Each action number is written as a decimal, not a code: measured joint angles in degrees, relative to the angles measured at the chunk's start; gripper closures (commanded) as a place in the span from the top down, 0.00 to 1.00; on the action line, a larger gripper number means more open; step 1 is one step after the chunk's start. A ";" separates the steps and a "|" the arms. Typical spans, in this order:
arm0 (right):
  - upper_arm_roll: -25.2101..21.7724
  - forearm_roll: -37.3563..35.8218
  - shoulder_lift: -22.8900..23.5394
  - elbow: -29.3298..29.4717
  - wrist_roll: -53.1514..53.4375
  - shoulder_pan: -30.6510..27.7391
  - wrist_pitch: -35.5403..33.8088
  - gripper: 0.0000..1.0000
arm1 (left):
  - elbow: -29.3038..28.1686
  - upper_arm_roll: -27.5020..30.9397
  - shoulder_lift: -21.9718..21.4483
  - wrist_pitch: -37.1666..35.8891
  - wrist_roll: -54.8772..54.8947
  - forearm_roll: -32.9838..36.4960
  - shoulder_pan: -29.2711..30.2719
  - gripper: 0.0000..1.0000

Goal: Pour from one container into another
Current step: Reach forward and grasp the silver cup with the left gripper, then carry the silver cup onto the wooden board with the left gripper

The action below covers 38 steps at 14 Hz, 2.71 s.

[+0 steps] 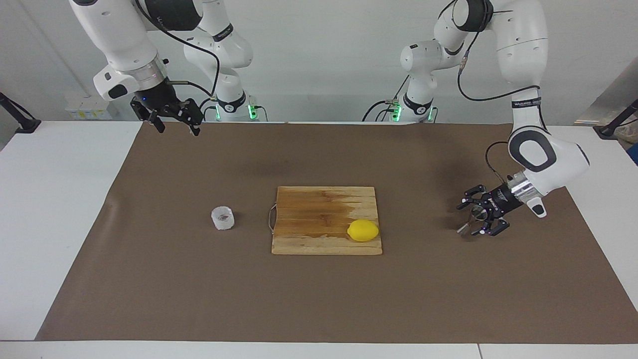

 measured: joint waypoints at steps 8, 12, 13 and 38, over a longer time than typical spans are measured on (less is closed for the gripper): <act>0.00 0.00 0.00 0.00 0.00 0.00 0.00 1.00 | -0.03 0.03 -0.38 -0.45 0.14 -3.32 0.82 0.00; 0.00 0.00 0.00 0.00 0.00 0.00 0.00 1.00 | -0.01 0.01 -0.57 -1.66 0.76 -5.98 1.61 0.00; 0.00 0.00 0.00 0.00 0.00 0.00 0.00 1.00 | -0.01 -0.19 -0.89 -1.83 0.80 -6.37 1.50 0.00; 0.00 0.00 0.00 0.00 0.00 0.00 0.00 1.00 | 1.21 -1.08 -3.38 34.61 -33.13 -19.26 -41.83 0.00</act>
